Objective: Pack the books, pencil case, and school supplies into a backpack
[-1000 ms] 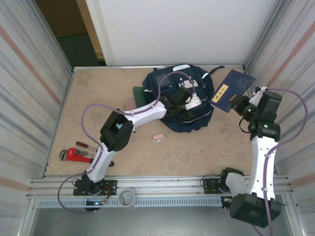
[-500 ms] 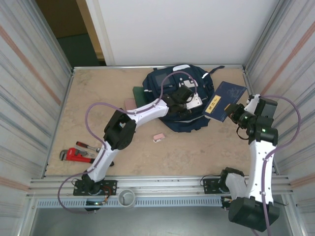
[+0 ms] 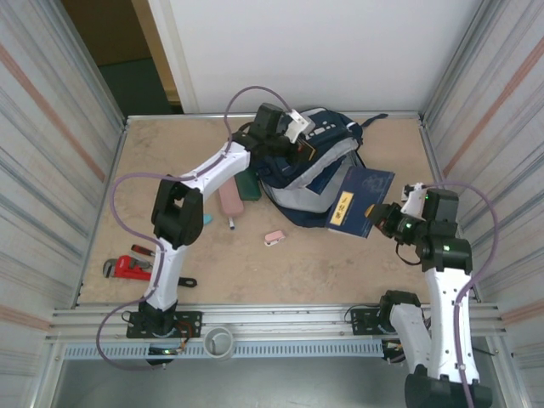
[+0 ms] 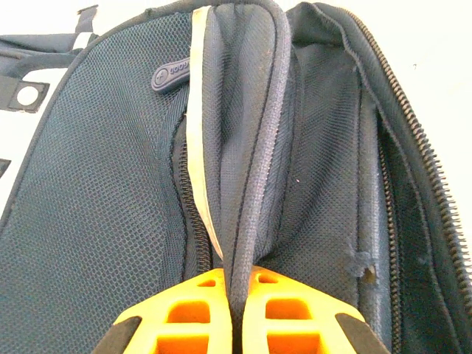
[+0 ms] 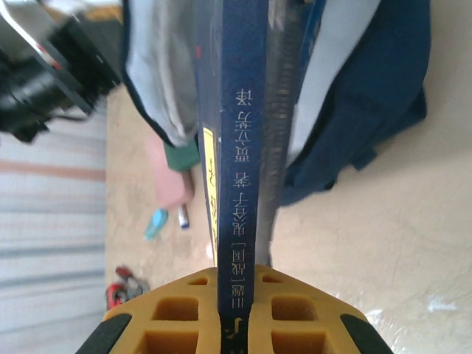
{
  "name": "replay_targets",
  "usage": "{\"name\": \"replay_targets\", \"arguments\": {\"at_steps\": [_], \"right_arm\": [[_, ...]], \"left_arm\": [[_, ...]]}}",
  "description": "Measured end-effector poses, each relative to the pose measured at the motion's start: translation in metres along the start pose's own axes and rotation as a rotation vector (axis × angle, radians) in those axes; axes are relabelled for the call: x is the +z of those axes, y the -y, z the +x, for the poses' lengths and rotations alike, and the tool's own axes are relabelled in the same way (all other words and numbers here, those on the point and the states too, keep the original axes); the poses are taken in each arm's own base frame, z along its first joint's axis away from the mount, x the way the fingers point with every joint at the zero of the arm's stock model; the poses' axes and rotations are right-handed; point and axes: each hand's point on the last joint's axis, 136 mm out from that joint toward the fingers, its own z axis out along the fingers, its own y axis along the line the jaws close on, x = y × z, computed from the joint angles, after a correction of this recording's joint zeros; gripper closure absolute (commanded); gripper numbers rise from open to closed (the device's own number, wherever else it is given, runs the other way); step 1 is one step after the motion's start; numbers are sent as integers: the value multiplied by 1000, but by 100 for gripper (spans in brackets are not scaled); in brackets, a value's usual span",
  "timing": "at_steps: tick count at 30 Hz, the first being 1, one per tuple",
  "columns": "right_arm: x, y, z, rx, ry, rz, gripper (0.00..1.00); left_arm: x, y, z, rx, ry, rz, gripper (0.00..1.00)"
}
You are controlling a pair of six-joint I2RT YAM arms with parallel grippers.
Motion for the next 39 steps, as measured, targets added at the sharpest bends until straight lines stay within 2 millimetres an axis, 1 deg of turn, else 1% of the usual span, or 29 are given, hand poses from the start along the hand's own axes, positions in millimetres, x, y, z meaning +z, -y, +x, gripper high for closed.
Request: {"name": "replay_targets", "arguments": {"at_steps": [3, 7, 11, 15, 17, 21, 23, 24, 26, 29, 33, 35, 39], "right_arm": [[24, 7, 9, 54, -77, -23, 100], [57, 1, 4, 94, -148, -73, 100], [86, -7, -12, 115, -168, -134, 100], [114, -4, -31, 146, -179, -161, 100], [130, 3, -45, 169, -179, -156, 100], [171, 31, -73, 201, -159, -93, 100], [192, 40, -79, 195, -155, -56, 100], [200, 40, -80, 185, -153, -47, 100], [218, 38, -81, 153, -144, -30, 100], [236, 34, -84, 112, -113, 12, 100], [254, 30, -94, 72, -43, 71, 92], [264, 30, -99, 70, -4, 87, 83], [274, 32, -109, 82, 55, 89, 61]], "left_arm": [[-4, 2, -5, -36, 21, 45, 100], [-6, 8, -6, -61, 23, 85, 100], [-7, 14, -11, -68, 28, 114, 100], [-9, 19, -16, -69, 36, 134, 100], [-10, 20, -17, -74, 38, 142, 100], [-10, 21, -17, -79, 38, 152, 100], [-10, 22, -18, -81, 36, 155, 100], [-10, 22, -17, -85, 32, 155, 100], [-10, 23, -19, -87, 29, 158, 100], [-11, 23, -20, -87, 28, 158, 100], [-11, 24, -19, -88, 24, 158, 100], [-12, 23, -20, -88, 26, 156, 100], [-12, 22, -21, -86, 28, 148, 100]]}}
